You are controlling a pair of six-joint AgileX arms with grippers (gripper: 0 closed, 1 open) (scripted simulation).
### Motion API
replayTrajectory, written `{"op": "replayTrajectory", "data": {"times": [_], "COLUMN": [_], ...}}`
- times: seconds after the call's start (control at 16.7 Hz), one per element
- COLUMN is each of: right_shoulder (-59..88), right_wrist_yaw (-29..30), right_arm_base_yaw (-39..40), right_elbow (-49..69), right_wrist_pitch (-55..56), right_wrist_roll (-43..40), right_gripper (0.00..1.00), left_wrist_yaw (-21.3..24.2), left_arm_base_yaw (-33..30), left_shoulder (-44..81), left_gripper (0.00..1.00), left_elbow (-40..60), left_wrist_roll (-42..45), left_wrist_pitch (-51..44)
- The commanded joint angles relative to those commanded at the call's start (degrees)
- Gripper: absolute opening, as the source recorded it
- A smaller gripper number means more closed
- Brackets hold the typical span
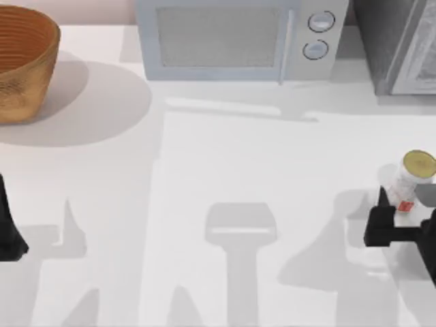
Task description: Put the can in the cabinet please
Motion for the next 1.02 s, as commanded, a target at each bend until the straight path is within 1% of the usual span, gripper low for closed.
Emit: {"op": "replayTrajectory", "data": {"times": [0.36, 0.66, 1.02], "right_shoulder": [6.93, 8.05, 8.05], "right_wrist_yaw": [-4.15, -4.82, -4.82], "right_arm_base_yaw": [-4.47, -5.18, -5.18], "right_elbow": [9.28, 10.76, 10.76], "right_wrist_pitch": [-1.72, -2.01, -2.01], "right_wrist_roll": [-1.53, -1.77, -1.77], "right_gripper": [1.0, 1.0, 0.55], "left_wrist_yaw": [0.0, 0.0, 0.0], "left_arm_base_yaw": [0.0, 0.0, 0.0], "left_shoulder": [0.0, 0.0, 0.0], "left_gripper": [1.0, 1.0, 1.0], "left_elbow": [0.0, 0.0, 0.0], "left_wrist_roll": [0.0, 0.0, 0.0], "left_wrist_pitch": [0.0, 0.0, 0.0]}}
